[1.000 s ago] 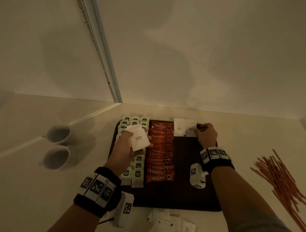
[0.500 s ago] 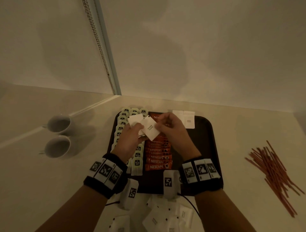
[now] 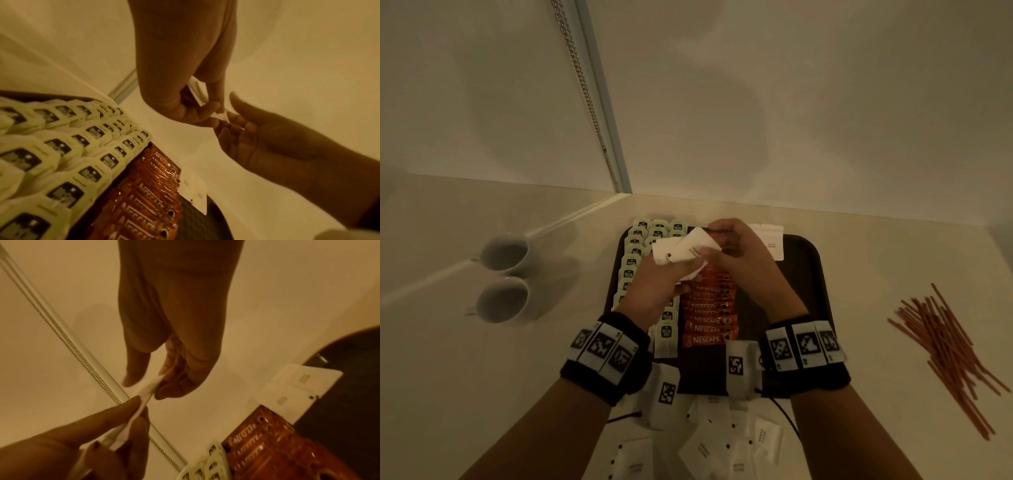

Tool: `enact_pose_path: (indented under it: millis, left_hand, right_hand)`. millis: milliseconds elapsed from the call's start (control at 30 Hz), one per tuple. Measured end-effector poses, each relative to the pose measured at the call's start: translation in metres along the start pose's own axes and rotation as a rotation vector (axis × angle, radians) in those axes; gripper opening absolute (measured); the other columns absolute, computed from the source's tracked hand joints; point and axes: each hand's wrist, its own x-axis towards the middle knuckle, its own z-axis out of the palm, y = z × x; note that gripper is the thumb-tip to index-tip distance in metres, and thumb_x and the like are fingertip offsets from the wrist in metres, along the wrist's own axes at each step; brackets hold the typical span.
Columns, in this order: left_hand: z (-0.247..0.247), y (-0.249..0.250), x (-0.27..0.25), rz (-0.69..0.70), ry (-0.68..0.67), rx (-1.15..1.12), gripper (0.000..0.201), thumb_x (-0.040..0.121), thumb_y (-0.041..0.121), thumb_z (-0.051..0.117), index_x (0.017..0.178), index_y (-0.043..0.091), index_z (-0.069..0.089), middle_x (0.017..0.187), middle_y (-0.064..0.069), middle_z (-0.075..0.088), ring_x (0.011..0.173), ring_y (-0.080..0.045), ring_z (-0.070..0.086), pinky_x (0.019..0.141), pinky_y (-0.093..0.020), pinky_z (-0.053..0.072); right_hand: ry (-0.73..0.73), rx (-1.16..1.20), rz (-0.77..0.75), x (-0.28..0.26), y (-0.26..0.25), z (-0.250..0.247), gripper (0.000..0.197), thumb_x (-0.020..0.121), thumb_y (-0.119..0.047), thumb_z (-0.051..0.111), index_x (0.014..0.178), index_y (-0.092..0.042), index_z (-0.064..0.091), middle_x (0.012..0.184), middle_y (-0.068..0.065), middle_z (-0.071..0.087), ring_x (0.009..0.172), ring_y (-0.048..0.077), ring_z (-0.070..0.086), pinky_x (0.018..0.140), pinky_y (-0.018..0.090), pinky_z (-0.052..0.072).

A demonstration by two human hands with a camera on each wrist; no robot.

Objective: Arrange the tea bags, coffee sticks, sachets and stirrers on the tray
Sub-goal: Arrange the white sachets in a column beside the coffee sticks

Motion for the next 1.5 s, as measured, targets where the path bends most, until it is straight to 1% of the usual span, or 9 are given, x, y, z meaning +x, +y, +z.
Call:
enact_pose_path:
  millis: [100, 400, 533, 667, 900, 1067, 1300, 1367, 1500]
  left_hand:
    - [0.000, 0.000, 0.002, -0.041, 0.057, -0.043, 0.014, 0.087, 0.013, 0.064, 0.101, 0.016, 0.063, 0.091, -0.004, 0.068, 0.078, -0.012, 0.065, 0.053, -0.021, 0.049]
    - [0.002, -0.004, 0.005, -0.014, 0.076, 0.005, 0.015, 0.088, 0.011, 0.063, 0.103, 0.013, 0.064, 0.090, -0.007, 0.072, 0.070, -0.015, 0.067, 0.052, -0.020, 0.049]
    - [-0.003, -0.007, 0.005, -0.104, 0.125, -0.121, 0.013, 0.095, 0.021, 0.053, 0.098, 0.011, 0.060, 0.068, -0.007, 0.064, 0.050, -0.017, 0.059, 0.042, -0.020, 0.043]
    - [-0.013, -0.002, 0.000, -0.164, 0.121, -0.258, 0.026, 0.099, 0.025, 0.033, 0.095, 0.011, 0.055, 0.065, -0.012, 0.061, 0.044, -0.019, 0.058, 0.037, -0.019, 0.040]
    - [-0.022, -0.001, 0.001, -0.125, 0.101, -0.251, 0.031, 0.099, 0.028, 0.030, 0.100, 0.012, 0.056, 0.066, -0.011, 0.066, 0.060, -0.024, 0.058, 0.042, -0.021, 0.043]
    - [-0.022, -0.001, 0.003, -0.126, 0.083, -0.243, 0.040, 0.099, 0.032, 0.026, 0.103, 0.010, 0.059, 0.068, -0.011, 0.066, 0.055, -0.022, 0.061, 0.042, -0.021, 0.042]
    - [-0.018, 0.002, 0.003, -0.150, 0.069, -0.208, 0.042, 0.097, 0.030, 0.025, 0.094, 0.010, 0.061, 0.065, -0.010, 0.065, 0.052, -0.020, 0.058, 0.040, -0.019, 0.036]
    - [-0.018, 0.002, 0.003, -0.160, 0.071, -0.208, 0.039, 0.098, 0.028, 0.025, 0.095, 0.010, 0.059, 0.065, -0.011, 0.065, 0.051, -0.020, 0.058, 0.040, -0.020, 0.036]
    - [-0.017, 0.001, 0.005, -0.156, 0.073, -0.192, 0.025, 0.097, 0.014, 0.030, 0.099, 0.012, 0.055, 0.070, -0.012, 0.065, 0.050, -0.017, 0.061, 0.040, -0.020, 0.039]
  right_hand:
    - [-0.051, -0.059, -0.007, -0.002, 0.002, -0.004, 0.036, 0.082, -0.012, 0.069, 0.114, -0.020, 0.054, 0.096, 0.005, 0.070, 0.090, 0.018, 0.066, 0.085, 0.046, 0.054]
    - [0.005, 0.038, 0.135, -0.007, 0.015, -0.004, 0.025, 0.082, -0.015, 0.069, 0.104, -0.012, 0.058, 0.099, 0.008, 0.069, 0.090, 0.023, 0.068, 0.078, 0.036, 0.058]
    - [0.206, 0.116, 0.244, -0.003, 0.042, -0.027, 0.019, 0.079, -0.012, 0.072, 0.092, -0.009, 0.058, 0.099, 0.008, 0.069, 0.089, 0.021, 0.069, 0.076, 0.032, 0.058]
    - [0.398, -0.222, 0.297, 0.019, 0.084, -0.065, 0.019, 0.085, -0.019, 0.067, 0.101, -0.012, 0.063, 0.103, 0.008, 0.068, 0.091, 0.019, 0.065, 0.083, 0.038, 0.056]
    - [0.344, -0.413, 0.321, 0.054, 0.111, -0.079, 0.021, 0.085, -0.017, 0.067, 0.103, -0.009, 0.061, 0.102, 0.010, 0.066, 0.094, 0.023, 0.062, 0.089, 0.039, 0.052]
    - [0.351, -0.382, 0.314, 0.064, 0.112, -0.072, 0.021, 0.082, -0.017, 0.071, 0.097, -0.009, 0.058, 0.098, 0.011, 0.065, 0.092, 0.022, 0.062, 0.087, 0.036, 0.052]
    - [0.388, -0.529, 0.244, 0.068, 0.114, -0.064, 0.026, 0.081, -0.019, 0.072, 0.095, -0.002, 0.059, 0.094, 0.010, 0.063, 0.083, 0.017, 0.056, 0.076, 0.027, 0.047]
    - [0.393, -0.567, 0.247, 0.069, 0.113, -0.063, 0.026, 0.080, -0.021, 0.072, 0.092, -0.003, 0.058, 0.091, 0.011, 0.063, 0.079, 0.017, 0.056, 0.074, 0.030, 0.049]
    - [0.348, -0.462, 0.132, 0.063, 0.085, -0.048, 0.021, 0.085, -0.028, 0.067, 0.088, -0.012, 0.054, 0.084, 0.000, 0.060, 0.076, 0.013, 0.055, 0.064, 0.018, 0.042]
